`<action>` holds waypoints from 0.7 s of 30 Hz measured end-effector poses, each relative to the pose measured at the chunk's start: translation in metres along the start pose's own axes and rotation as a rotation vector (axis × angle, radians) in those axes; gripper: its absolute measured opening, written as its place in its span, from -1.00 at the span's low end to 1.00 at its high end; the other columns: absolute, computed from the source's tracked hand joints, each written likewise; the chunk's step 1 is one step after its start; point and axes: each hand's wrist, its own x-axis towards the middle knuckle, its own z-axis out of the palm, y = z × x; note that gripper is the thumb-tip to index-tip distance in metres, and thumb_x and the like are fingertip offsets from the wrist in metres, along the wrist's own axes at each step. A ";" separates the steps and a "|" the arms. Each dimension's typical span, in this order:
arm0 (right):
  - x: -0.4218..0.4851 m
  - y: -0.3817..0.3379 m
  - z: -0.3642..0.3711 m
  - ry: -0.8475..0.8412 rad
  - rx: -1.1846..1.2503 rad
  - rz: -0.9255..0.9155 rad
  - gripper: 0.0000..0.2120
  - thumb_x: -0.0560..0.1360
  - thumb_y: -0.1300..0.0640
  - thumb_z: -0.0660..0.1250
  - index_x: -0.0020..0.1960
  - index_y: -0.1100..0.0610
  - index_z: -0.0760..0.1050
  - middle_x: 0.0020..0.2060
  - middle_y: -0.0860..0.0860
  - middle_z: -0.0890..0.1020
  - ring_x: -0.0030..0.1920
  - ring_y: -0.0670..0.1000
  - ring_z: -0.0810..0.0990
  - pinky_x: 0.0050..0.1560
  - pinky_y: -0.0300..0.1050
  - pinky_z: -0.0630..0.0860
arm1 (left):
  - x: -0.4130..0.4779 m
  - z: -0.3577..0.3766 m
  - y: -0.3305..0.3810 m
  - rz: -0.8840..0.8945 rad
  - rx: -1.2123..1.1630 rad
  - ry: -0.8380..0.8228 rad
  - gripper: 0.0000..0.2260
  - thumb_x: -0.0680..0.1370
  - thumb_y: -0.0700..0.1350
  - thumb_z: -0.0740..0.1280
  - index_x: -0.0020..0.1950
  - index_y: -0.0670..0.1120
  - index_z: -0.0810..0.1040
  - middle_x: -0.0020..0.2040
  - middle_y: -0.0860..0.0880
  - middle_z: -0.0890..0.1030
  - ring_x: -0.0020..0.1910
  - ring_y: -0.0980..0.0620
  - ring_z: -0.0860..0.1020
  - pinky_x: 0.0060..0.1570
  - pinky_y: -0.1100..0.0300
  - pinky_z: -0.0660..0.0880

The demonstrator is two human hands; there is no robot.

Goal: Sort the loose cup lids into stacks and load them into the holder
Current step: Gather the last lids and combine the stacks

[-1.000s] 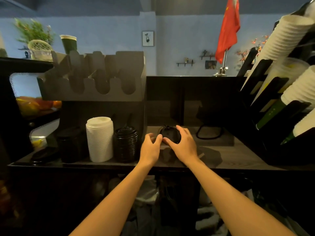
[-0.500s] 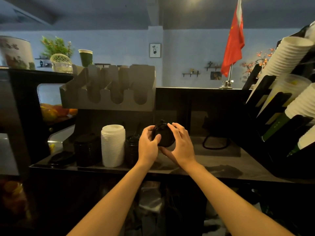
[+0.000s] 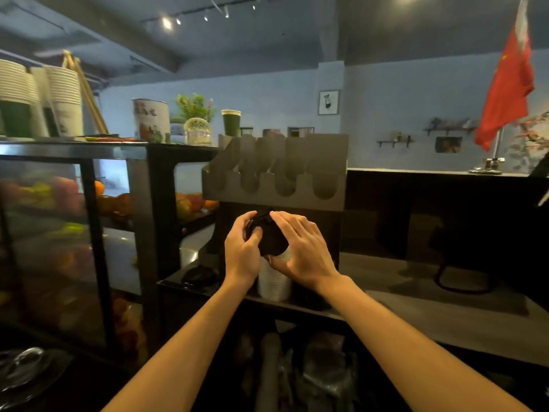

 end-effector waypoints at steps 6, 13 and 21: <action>0.033 -0.029 0.035 -0.058 -0.002 0.075 -0.25 0.45 -0.26 0.42 0.48 0.13 0.36 0.33 0.03 0.50 0.33 0.02 0.45 0.32 -0.07 0.41 | 0.022 -0.055 -0.017 -0.013 0.180 0.023 -0.59 0.64 -0.16 0.32 0.50 -0.02 0.40 0.41 0.04 0.48 0.40 0.09 0.42 0.32 0.21 0.38; 0.062 -0.035 0.059 -0.299 -0.058 0.128 -0.22 0.47 -0.36 0.30 0.55 0.02 0.24 0.37 -0.02 0.51 0.33 0.01 0.48 0.35 -0.06 0.37 | 0.034 -0.080 -0.049 -0.073 0.239 0.026 -0.63 0.66 -0.15 0.31 0.47 -0.06 0.44 0.39 0.02 0.49 0.37 0.13 0.42 0.28 0.25 0.36; 0.077 -0.031 0.070 -0.488 -0.403 0.099 -0.28 0.50 -0.50 -0.02 0.21 0.03 0.57 0.06 -0.01 0.66 0.15 0.03 0.55 0.28 0.02 0.31 | 0.041 -0.072 -0.074 -0.151 0.243 -0.010 -0.71 0.69 -0.10 0.23 0.42 -0.02 0.46 0.32 0.08 0.51 0.32 0.12 0.45 0.17 0.32 0.38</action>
